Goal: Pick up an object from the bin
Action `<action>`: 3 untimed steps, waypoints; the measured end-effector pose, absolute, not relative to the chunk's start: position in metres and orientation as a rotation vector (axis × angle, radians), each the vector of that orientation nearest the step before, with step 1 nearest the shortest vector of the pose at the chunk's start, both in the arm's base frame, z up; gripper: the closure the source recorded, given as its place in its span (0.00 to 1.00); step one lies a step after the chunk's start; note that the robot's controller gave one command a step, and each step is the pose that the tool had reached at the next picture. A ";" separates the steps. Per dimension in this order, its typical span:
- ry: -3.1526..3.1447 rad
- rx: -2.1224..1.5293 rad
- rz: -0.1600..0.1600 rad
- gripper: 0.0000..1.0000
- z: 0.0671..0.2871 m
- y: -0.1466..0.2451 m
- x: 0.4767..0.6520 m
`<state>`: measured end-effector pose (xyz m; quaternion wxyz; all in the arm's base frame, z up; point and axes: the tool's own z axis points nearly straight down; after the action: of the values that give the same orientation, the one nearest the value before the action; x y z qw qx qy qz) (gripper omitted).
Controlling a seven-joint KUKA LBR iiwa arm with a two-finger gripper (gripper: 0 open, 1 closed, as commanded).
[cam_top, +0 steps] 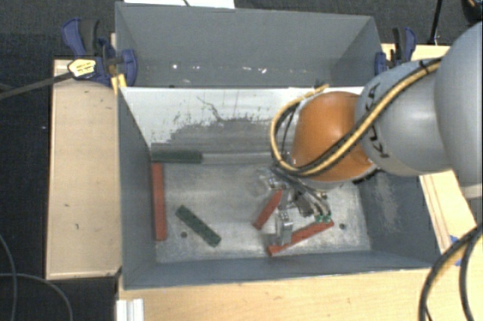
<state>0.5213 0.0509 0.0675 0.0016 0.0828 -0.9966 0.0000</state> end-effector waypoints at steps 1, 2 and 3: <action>-3.131 0.251 -0.002 0.00 0.069 0.052 0.522; -3.133 0.239 -0.002 0.00 0.069 0.052 0.523; -3.136 0.224 -0.002 0.00 0.070 0.052 0.523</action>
Offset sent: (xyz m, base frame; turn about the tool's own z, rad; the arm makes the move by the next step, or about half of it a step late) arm 0.0000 0.0000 0.0000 0.0000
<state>0.5233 0.0520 0.0699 -0.0011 0.0711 -0.9975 -0.0007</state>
